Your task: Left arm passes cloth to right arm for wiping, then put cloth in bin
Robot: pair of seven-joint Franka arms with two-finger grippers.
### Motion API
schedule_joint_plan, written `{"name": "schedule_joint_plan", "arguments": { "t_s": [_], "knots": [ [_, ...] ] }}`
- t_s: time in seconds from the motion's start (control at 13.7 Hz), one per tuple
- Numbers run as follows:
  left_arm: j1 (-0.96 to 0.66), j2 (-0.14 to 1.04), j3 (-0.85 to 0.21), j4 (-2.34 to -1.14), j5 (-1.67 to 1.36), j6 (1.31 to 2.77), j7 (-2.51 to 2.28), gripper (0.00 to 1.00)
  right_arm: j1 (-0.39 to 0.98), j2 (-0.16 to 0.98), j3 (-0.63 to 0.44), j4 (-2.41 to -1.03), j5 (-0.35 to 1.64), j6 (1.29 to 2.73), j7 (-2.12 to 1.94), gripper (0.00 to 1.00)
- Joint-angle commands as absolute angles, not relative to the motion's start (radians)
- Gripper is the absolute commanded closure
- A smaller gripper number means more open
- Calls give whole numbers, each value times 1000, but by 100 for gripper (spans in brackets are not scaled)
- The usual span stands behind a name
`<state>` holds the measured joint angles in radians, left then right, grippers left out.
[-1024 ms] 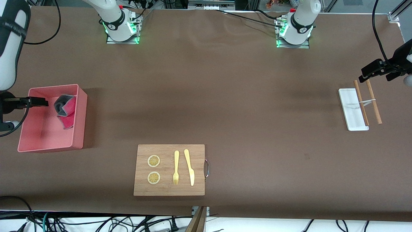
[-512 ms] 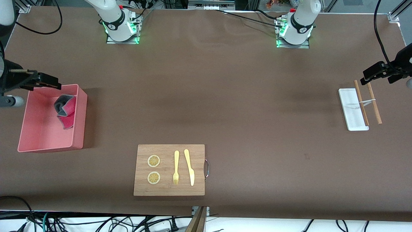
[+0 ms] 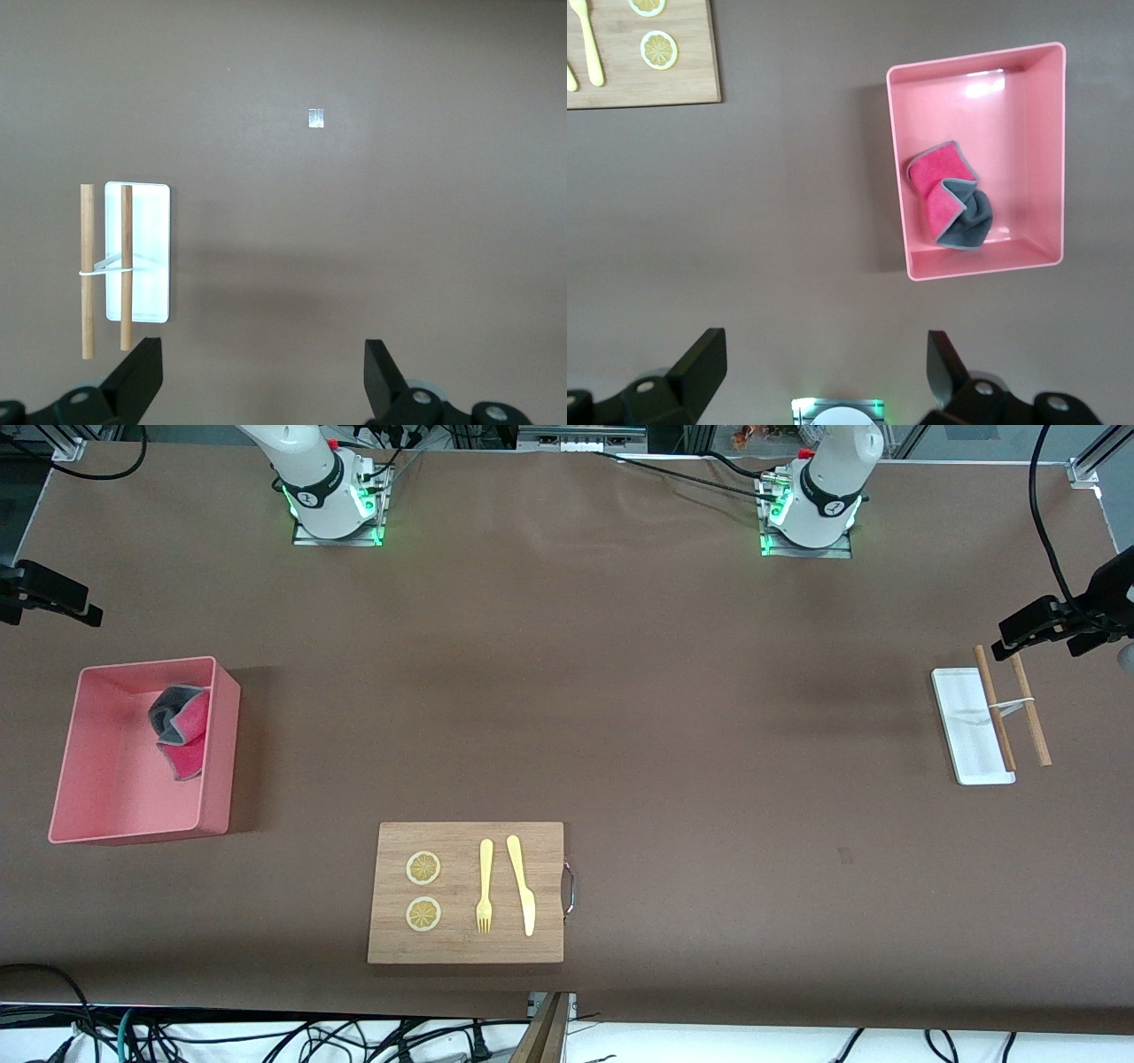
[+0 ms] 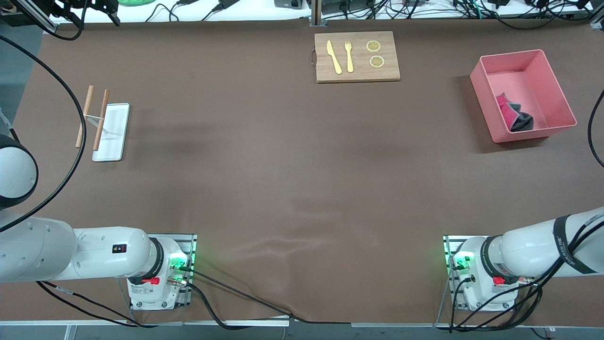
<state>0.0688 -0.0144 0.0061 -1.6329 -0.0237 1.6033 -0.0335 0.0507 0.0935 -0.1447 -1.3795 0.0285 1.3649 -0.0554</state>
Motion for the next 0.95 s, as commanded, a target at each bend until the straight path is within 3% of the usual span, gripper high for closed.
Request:
{"name": "schedule_joint_plan", "arguments": {
  "t_s": [0.0, 0.88],
  "knots": [
    [69, 5, 5, -1594, -26, 1577, -15, 0, 37, 75, -117, -1408, 9, 1364, -19, 0],
    [64, 9, 3, -1591, -22, 1577, -15, 0, 37, 80, -69, -1411, -60, 1365, -20, 0]
  ]
}}
